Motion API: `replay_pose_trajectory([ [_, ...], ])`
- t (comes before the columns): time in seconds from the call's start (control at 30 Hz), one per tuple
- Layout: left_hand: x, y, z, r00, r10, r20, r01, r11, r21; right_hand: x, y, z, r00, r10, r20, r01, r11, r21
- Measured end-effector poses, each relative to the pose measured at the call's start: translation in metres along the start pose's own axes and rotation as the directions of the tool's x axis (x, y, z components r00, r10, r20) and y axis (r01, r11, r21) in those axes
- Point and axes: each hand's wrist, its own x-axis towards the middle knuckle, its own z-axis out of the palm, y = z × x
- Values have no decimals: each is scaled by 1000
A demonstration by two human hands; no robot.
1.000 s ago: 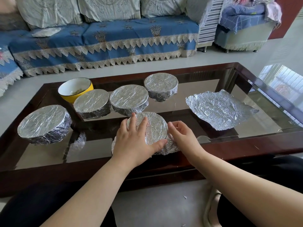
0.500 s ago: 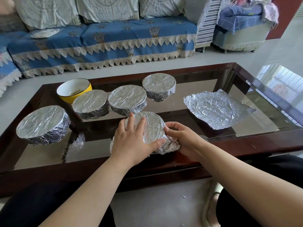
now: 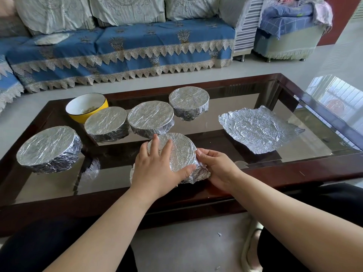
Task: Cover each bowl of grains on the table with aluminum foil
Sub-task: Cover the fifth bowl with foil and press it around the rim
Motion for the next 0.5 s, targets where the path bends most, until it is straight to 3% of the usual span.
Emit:
replay_pose_trajectory([
  [0.13,1,0,1,1000,3,-9,-3,1000,-6,-1,5,3,998,-47,-31,47,999,9],
  [0.5,3,0,3,1000,2,-15,-2,1000,-5,4,16,11,952,-115,-282,82,989,-125],
])
